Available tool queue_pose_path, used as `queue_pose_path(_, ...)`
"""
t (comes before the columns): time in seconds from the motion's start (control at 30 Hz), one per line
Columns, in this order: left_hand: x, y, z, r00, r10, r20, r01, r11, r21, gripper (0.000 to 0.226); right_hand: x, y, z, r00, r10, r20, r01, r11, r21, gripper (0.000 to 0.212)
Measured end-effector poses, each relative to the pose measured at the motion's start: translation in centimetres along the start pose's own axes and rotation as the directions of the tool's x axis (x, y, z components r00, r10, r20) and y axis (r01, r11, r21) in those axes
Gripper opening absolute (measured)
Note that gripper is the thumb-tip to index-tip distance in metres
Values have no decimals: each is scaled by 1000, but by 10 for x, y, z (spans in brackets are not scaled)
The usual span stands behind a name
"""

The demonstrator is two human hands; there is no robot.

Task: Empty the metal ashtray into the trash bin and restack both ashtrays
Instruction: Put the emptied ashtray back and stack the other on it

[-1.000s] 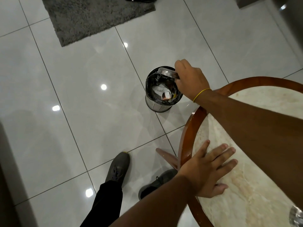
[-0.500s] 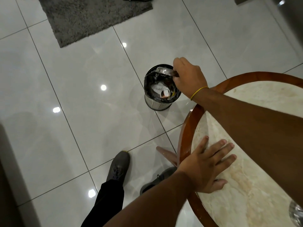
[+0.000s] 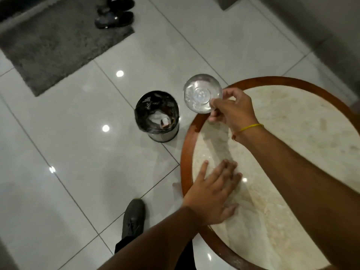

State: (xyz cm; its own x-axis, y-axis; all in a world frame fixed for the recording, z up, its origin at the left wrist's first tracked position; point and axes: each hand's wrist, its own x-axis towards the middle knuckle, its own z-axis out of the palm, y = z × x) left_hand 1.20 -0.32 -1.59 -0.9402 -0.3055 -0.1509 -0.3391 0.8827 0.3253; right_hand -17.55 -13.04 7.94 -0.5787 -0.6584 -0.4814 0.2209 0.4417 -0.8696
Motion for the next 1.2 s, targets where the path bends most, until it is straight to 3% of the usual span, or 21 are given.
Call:
queue_pose_path(0.33, 3, 3, -1, 999, -3, -33, 6, 996, 91, 86, -77, 68, -167, 931, 161, -327, -75, 963, 260, 22)
queue_pose_path(0.7, 4, 6, -3, 1000, -1, 5, 0, 994, 108, 87, -142, 128, -217, 840, 286, -461, -159, 943, 293, 20)
queue_pose_path(0.93, 4, 9, -5, 1000, -5, 22, 3, 994, 109, 87, -160, 141, -209, 801, 300, -518, -207, 951, 230, 18)
queue_pose_path(1.2, 4, 9, -6, 1000, -3, 11, 2, 992, 124, 88, -168, 153, -200, 779, 129, -614, -248, 962, -113, 17)
